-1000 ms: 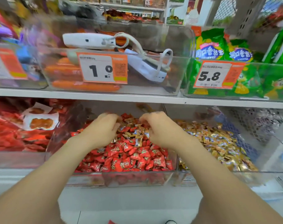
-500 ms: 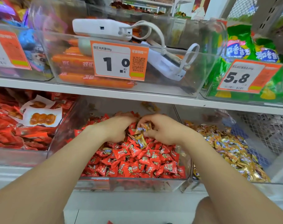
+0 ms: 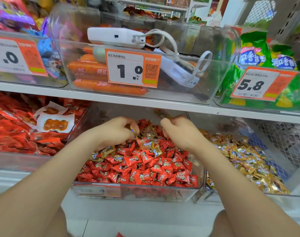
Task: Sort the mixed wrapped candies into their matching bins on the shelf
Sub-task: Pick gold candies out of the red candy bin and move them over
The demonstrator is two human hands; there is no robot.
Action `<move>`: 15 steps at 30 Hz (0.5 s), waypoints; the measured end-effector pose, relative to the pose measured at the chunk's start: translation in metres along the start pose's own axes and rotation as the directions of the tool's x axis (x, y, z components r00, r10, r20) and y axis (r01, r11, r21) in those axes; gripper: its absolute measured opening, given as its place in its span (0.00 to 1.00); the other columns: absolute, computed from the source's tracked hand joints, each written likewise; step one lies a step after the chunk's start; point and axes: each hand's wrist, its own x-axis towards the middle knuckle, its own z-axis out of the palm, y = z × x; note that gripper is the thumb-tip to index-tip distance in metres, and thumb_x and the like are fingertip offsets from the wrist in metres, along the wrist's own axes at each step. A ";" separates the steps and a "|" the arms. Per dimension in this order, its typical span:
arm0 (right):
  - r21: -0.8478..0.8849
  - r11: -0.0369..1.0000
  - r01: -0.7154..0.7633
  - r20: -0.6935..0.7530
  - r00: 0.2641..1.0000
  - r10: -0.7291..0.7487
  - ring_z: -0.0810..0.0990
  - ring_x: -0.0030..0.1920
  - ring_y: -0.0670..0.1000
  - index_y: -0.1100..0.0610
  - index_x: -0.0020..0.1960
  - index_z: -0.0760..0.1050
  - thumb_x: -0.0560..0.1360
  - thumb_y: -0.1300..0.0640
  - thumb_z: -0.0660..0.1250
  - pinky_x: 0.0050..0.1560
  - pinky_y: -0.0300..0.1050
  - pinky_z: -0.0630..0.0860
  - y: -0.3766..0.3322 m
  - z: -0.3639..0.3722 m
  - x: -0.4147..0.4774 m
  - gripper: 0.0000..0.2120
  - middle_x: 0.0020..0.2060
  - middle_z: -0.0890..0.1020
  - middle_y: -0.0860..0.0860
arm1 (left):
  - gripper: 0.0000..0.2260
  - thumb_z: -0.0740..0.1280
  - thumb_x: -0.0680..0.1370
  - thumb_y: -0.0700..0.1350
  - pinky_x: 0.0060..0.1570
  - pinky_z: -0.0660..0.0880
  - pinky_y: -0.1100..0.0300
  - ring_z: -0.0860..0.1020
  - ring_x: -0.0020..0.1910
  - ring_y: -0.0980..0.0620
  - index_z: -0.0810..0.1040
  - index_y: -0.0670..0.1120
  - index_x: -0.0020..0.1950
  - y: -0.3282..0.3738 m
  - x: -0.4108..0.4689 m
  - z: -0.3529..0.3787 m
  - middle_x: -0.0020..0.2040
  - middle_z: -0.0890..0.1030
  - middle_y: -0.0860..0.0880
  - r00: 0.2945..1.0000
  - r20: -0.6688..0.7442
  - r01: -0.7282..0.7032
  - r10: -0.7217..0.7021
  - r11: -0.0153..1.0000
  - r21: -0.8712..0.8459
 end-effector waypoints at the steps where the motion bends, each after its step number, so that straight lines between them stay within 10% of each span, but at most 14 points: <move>1: -0.029 1.000 0.009 0.006 1.000 -0.009 0.74 0.28 0.54 0.65 0.39 0.77 0.82 0.42 0.58 0.39 0.48 0.75 0.000 0.001 0.000 0.28 0.26 0.75 0.52 | 0.07 0.66 0.78 0.35 0.35 0.72 0.57 0.75 0.36 0.52 0.80 0.45 0.49 0.000 -0.002 0.000 0.40 0.79 0.47 1.000 -0.003 0.026 -0.026 0.995 -0.093; 9: 0.018 0.996 0.083 0.098 0.992 -0.085 0.80 0.32 0.44 0.52 0.54 0.86 0.84 0.52 0.67 0.30 0.32 0.72 0.004 0.008 0.001 0.09 0.48 0.87 0.48 | 0.04 0.59 0.67 0.49 0.32 0.54 0.59 0.62 0.31 0.50 0.67 0.50 0.34 0.007 -0.013 -0.006 0.35 0.69 0.47 0.966 0.026 0.249 -0.257 0.897 -0.367; 13: -0.064 0.996 0.062 0.101 0.993 -0.055 0.70 0.22 0.42 0.57 0.41 0.86 0.84 0.44 0.65 0.31 0.38 0.69 0.005 0.011 0.001 0.22 0.23 0.77 0.45 | 0.23 0.59 0.80 0.66 0.26 0.62 0.61 0.72 0.30 0.48 0.66 0.50 0.35 0.003 -0.015 -0.006 0.31 0.69 0.50 0.971 -0.038 0.227 -0.236 0.961 -0.157; 15: -0.059 0.993 0.101 0.115 0.989 -0.094 0.72 0.23 0.42 0.53 0.51 0.86 0.86 0.50 0.61 0.31 0.40 0.71 0.005 0.014 0.002 0.16 0.25 0.78 0.43 | 0.24 0.60 0.84 0.63 0.24 0.66 0.62 0.79 0.29 0.48 0.71 0.45 0.38 0.004 -0.018 -0.006 0.31 0.73 0.49 0.979 -0.095 0.166 -0.178 0.979 -0.122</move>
